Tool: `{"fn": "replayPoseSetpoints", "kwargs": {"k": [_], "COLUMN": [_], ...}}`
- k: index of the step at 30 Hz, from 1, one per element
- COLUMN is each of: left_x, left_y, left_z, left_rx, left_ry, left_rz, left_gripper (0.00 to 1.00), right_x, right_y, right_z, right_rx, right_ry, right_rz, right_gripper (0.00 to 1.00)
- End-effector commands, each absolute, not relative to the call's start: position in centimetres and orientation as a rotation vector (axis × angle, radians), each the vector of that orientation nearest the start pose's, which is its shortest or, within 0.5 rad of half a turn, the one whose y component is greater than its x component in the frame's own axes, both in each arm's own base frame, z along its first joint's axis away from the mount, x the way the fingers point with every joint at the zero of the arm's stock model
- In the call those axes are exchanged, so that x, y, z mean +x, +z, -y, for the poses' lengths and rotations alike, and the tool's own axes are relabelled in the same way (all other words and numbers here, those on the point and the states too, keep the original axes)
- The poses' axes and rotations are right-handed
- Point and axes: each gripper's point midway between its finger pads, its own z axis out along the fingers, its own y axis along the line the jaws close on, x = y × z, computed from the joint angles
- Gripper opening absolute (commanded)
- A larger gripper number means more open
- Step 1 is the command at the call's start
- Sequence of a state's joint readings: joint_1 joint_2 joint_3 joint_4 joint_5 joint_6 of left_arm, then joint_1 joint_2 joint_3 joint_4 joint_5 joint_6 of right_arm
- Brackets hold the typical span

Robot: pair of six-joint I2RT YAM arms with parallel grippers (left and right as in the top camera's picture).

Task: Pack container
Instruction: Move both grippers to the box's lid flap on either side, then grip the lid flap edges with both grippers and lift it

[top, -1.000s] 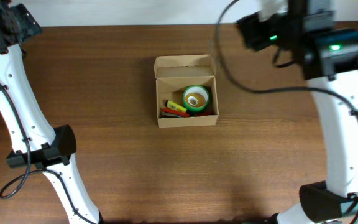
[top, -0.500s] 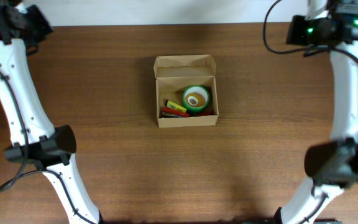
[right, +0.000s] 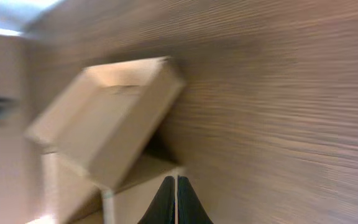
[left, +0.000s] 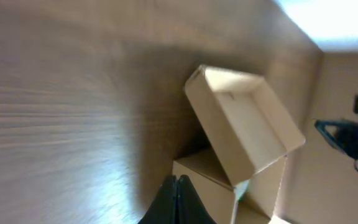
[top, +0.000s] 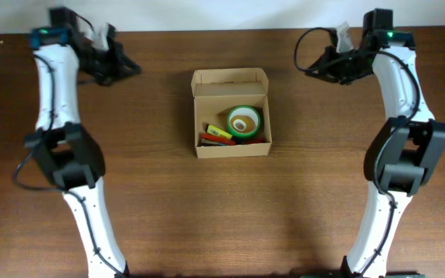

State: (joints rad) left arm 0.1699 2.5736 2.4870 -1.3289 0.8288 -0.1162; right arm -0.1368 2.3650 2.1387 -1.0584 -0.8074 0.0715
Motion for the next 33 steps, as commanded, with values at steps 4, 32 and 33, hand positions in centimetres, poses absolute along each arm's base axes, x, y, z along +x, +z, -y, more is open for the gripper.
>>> {"fn": "replayPoseSetpoints", "kwargs": {"k": [4,32,33], "left_x": [51.5,49.3,49.3], "left_y": [7.2,3.1,3.1], "left_z": [9.3,15.5,15.8], "left_rx": [-0.148,0.018,0.023], "left_ry": [-1.440,-1.499,-1.542], "left_rz": [-2.763,-2.867,-2.845], "left_gripper": [0.01,0.02,0.02], "right_x": [51.5,47.8,47.8], "right_y": [9.9,3.4,3.4], "right_z": [-7.7,-14.6,-14.6], "right_rx": [0.219,0.148,0.146], "right_ry": [1.466,1.534,1.534], "right_rz": [-2.611,-2.756,-2.756], "right_gripper": [0.04,0.04,0.04]}}
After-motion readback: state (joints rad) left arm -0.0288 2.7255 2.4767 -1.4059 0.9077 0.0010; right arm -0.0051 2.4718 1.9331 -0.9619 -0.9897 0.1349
